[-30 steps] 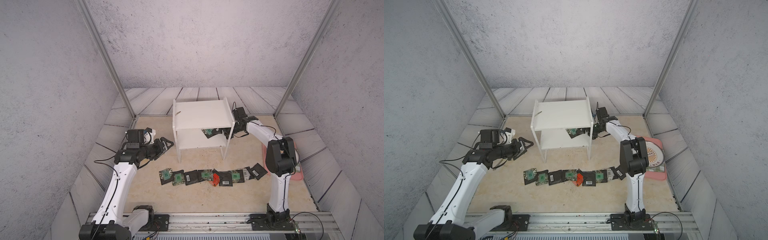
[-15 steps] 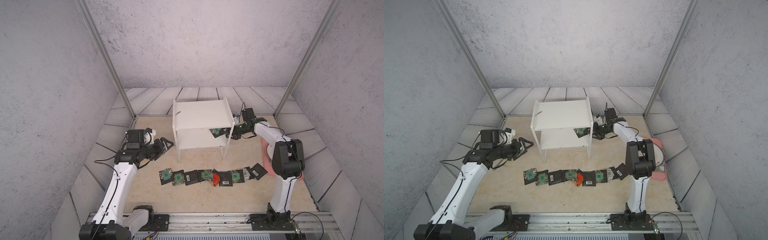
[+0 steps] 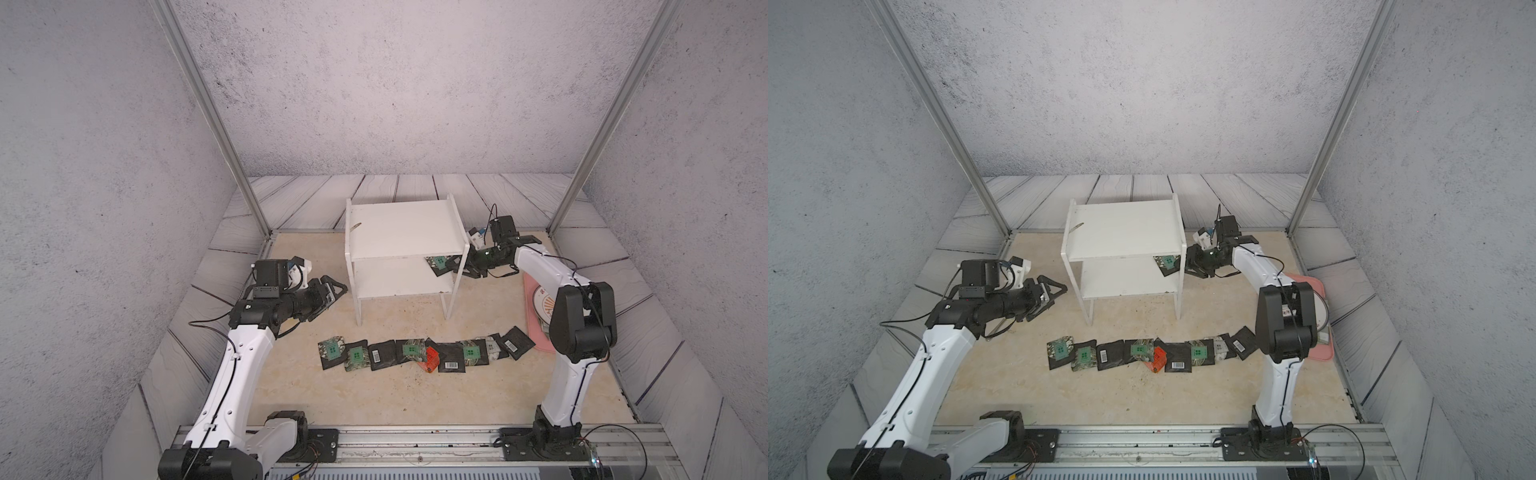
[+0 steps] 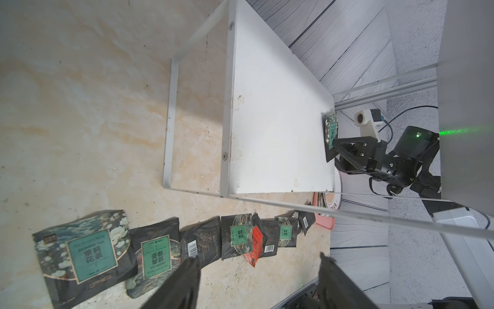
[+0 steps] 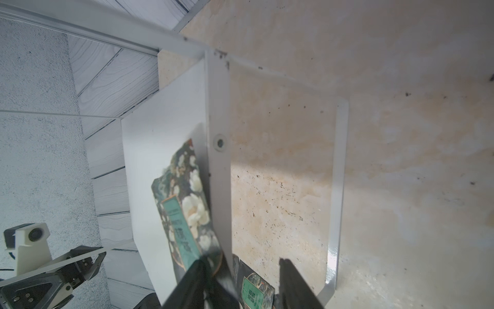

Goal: Remove the tea bags from the shelf
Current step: Pick up the tea bag from the shelf.

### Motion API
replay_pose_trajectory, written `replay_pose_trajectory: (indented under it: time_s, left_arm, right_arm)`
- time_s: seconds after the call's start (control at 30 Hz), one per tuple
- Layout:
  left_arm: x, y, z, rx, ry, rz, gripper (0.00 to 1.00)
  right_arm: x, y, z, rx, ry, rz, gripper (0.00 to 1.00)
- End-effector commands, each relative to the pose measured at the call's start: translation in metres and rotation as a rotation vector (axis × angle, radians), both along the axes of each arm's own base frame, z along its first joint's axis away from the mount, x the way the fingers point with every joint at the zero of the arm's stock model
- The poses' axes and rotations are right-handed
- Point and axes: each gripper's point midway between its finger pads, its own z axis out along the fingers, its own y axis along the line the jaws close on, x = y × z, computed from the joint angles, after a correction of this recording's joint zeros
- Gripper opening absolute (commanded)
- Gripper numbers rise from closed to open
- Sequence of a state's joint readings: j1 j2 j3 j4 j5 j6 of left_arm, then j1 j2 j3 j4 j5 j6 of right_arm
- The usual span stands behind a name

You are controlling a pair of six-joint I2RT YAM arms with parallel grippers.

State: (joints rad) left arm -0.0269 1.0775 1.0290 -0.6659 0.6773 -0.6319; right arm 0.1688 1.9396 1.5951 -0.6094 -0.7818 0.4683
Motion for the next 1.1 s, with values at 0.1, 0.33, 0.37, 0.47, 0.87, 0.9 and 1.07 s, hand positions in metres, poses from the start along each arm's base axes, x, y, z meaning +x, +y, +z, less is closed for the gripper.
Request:
replay_pose_trajectory:
  time_s: [0.1, 0.33, 0.37, 0.47, 0.87, 0.9, 1.07]
  left_arm:
    - [-0.004, -0.002, -0.002, 0.007, -0.005, -0.013, 0.73]
    - [-0.004, -0.001, -0.002, 0.007, -0.005, -0.008, 0.73]
    - [-0.005, -0.001, -0.003, 0.007, -0.002, -0.006, 0.72]
    - [-0.005, -0.002, -0.003, 0.004, -0.003, -0.007, 0.73]
    - [-0.007, -0.001, -0.003, 0.009, -0.003, -0.002, 0.74]
    - [-0.007, -0.001, -0.002, 0.009, -0.006, -0.004, 0.74]
    - [-0.014, -0.005, 0.0, 0.026, -0.023, -0.028, 0.74]
  right_arm:
    - [-0.009, -0.014, 0.014, -0.032, -0.024, -0.031, 0.37]
    - [-0.011, -0.016, 0.028, -0.011, -0.051, -0.037, 0.22]
    - [-0.011, -0.016, 0.029, -0.007, -0.053, -0.038, 0.19]
    - [-0.012, -0.016, 0.035, 0.003, -0.061, -0.041, 0.16]
    - [-0.019, -0.039, 0.075, -0.005, -0.17, -0.127, 0.0]
    - [-0.02, -0.043, 0.078, -0.007, -0.178, -0.14, 0.0]
    - [-0.03, -0.057, 0.096, -0.019, -0.218, -0.185, 0.0]
